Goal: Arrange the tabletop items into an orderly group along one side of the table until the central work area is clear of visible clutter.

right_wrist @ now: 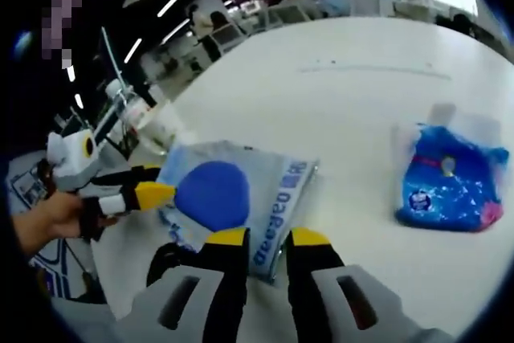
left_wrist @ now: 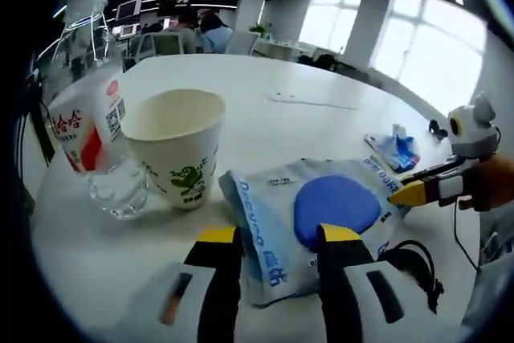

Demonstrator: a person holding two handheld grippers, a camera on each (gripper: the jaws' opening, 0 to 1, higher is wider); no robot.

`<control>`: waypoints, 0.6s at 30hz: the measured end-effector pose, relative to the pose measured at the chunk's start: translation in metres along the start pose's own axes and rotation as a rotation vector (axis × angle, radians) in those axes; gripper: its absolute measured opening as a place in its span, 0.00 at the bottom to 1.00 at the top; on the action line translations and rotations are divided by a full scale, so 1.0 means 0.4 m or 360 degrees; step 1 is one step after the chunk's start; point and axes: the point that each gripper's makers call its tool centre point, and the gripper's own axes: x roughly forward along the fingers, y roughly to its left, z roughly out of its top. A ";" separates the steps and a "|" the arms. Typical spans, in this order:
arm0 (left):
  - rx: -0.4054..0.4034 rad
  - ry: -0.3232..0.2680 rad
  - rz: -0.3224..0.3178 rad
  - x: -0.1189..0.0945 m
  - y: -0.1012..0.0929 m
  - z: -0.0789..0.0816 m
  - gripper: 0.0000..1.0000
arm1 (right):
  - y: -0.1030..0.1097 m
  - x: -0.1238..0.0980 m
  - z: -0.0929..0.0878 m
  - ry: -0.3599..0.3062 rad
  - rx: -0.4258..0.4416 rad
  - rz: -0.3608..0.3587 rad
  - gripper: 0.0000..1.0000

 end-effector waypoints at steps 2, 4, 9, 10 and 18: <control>-0.0011 -0.0002 0.0009 0.001 0.007 -0.003 0.24 | -0.005 -0.001 -0.002 -0.0011 0.0033 -0.0005 0.11; -0.0018 -0.0009 0.0021 0.001 0.011 -0.003 0.20 | -0.010 -0.003 -0.007 -0.0009 0.0036 -0.0009 0.08; -0.0023 0.0007 0.0071 -0.001 0.022 -0.008 0.12 | -0.009 -0.003 -0.005 -0.0021 0.0036 -0.0011 0.06; -0.0025 0.0015 0.0077 -0.002 0.025 -0.010 0.10 | -0.009 -0.003 -0.004 -0.0022 0.0034 -0.0013 0.05; -0.0081 0.0024 0.0069 -0.011 0.014 -0.005 0.08 | -0.002 -0.007 0.002 -0.0040 0.0040 0.0000 0.01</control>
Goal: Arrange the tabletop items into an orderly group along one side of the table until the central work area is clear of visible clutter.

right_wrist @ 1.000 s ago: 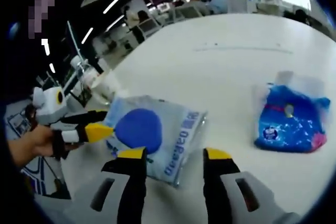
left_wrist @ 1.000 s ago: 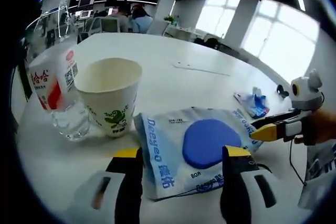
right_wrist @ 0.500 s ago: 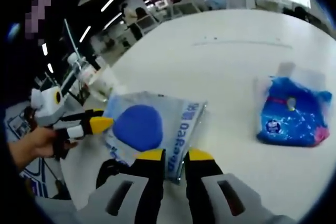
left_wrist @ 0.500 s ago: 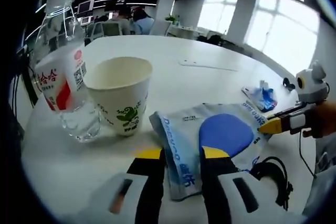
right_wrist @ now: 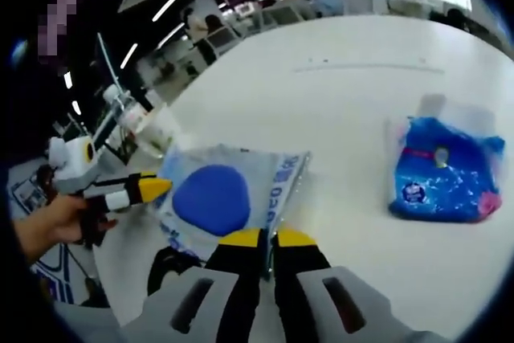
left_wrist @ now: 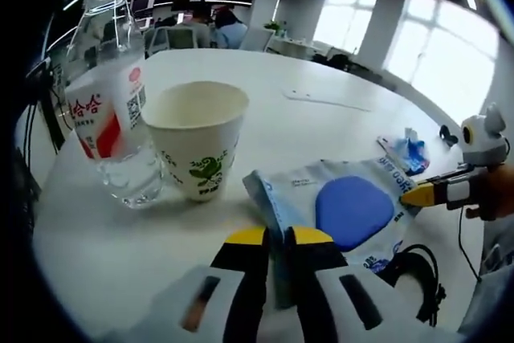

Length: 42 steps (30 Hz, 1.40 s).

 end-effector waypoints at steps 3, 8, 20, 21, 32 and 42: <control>-0.0012 -0.0008 0.0003 0.001 -0.008 0.014 0.06 | -0.001 -0.006 0.000 -0.0007 0.0000 0.0001 0.00; -0.0033 -0.0023 -0.0027 0.008 -0.037 0.039 0.04 | -0.020 -0.026 0.017 -0.0045 -0.0019 -0.0034 0.00; -0.0007 -0.0017 -0.0012 0.050 -0.071 0.101 0.02 | -0.064 -0.045 0.079 -0.0096 -0.0030 -0.0053 0.00; -0.0002 -0.0019 -0.0011 0.054 -0.073 0.106 0.02 | -0.068 -0.044 0.083 -0.0097 -0.0029 -0.0051 0.00; 0.0004 -0.0016 0.0041 0.093 -0.062 0.142 0.02 | -0.091 -0.020 0.113 -0.0096 -0.0002 -0.0045 0.00; 0.0002 -0.0007 0.0142 0.122 -0.036 0.137 0.02 | -0.104 0.019 0.120 -0.0074 0.0047 -0.0051 0.00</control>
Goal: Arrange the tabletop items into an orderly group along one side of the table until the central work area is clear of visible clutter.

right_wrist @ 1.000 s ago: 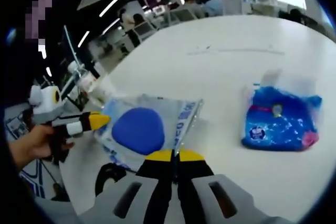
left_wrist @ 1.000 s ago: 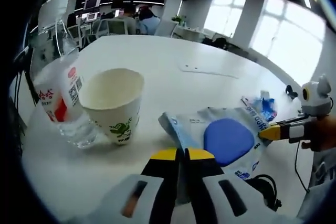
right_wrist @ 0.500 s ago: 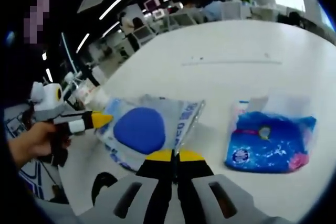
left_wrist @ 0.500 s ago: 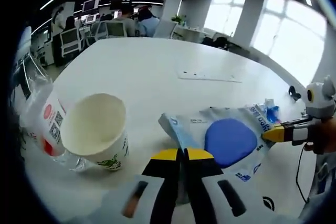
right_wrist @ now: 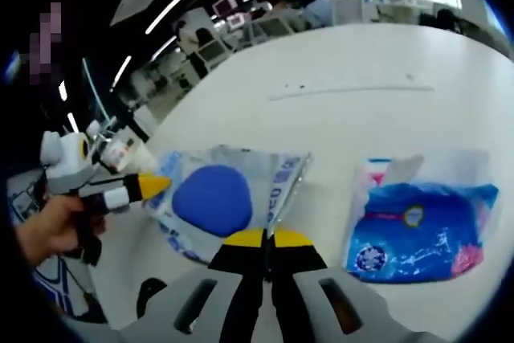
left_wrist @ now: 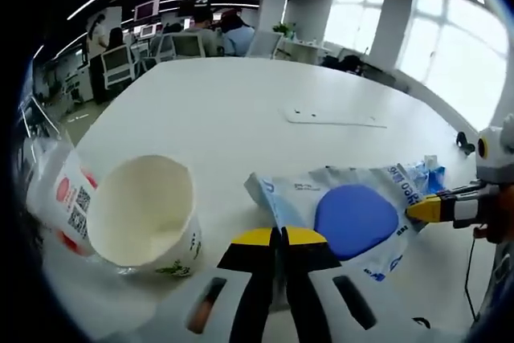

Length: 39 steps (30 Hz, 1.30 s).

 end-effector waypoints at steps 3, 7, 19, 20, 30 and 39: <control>-0.0020 0.0009 -0.0002 0.003 0.005 -0.004 0.02 | -0.002 0.004 0.003 0.0000 0.0009 0.0003 0.00; -0.0015 0.0034 0.0012 0.004 0.011 -0.008 0.02 | -0.002 0.016 0.004 0.0011 0.0009 0.0006 0.00; 0.0057 0.0024 0.0071 0.005 0.029 -0.003 0.05 | 0.008 0.024 0.007 -0.0019 0.0049 0.0013 0.00; 0.0095 0.0038 0.0079 0.007 0.031 -0.005 0.07 | 0.009 0.025 0.007 -0.0021 0.0052 0.0013 0.00; 0.0118 0.0053 0.0092 -0.008 0.030 -0.007 0.19 | 0.017 0.029 0.005 -0.0012 0.0050 0.0017 0.00; 0.0191 0.0025 0.0119 -0.028 0.028 0.007 0.28 | 0.022 0.028 0.005 -0.0019 0.0058 0.0009 0.00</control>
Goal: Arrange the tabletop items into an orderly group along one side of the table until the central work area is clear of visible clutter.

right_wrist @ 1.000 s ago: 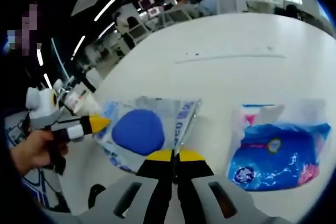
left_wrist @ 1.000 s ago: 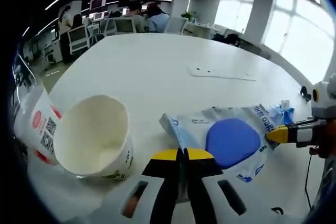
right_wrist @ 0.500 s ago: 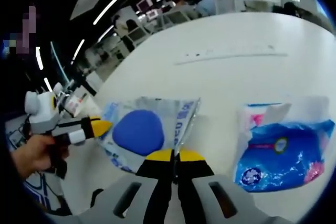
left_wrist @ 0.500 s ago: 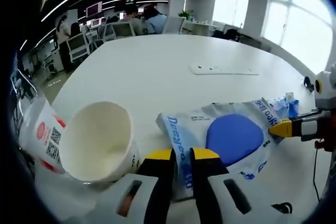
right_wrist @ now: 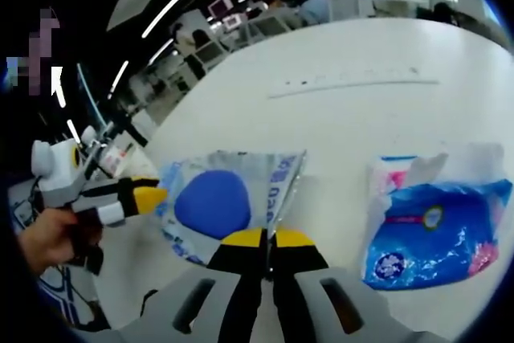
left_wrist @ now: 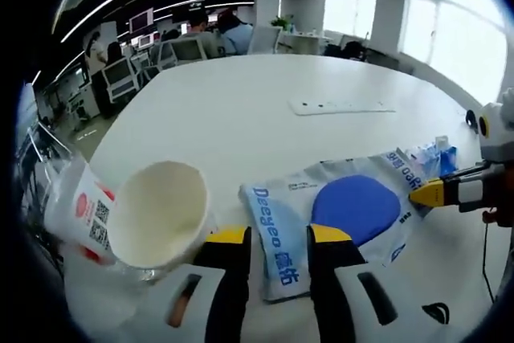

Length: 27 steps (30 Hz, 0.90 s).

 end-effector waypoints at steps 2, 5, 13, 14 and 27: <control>-0.0013 -0.0015 -0.0014 0.001 -0.002 0.009 0.29 | 0.000 0.000 0.000 0.0000 0.0005 -0.0001 0.00; -0.0006 -0.0019 -0.0017 -0.001 -0.005 0.016 0.29 | 0.000 0.001 0.000 -0.0004 0.0015 -0.0007 0.00; 0.0007 -0.0012 -0.0041 -0.014 -0.026 0.005 0.29 | 0.000 0.002 0.001 -0.0015 0.0053 -0.0023 0.00; 0.0008 -0.0009 -0.0043 -0.017 -0.028 0.003 0.29 | 0.000 0.002 0.000 -0.0015 0.0058 -0.0023 0.00; -0.0006 -0.0033 -0.0052 -0.062 -0.040 -0.027 0.29 | -0.017 -0.020 0.025 -0.0058 0.0007 -0.0066 0.17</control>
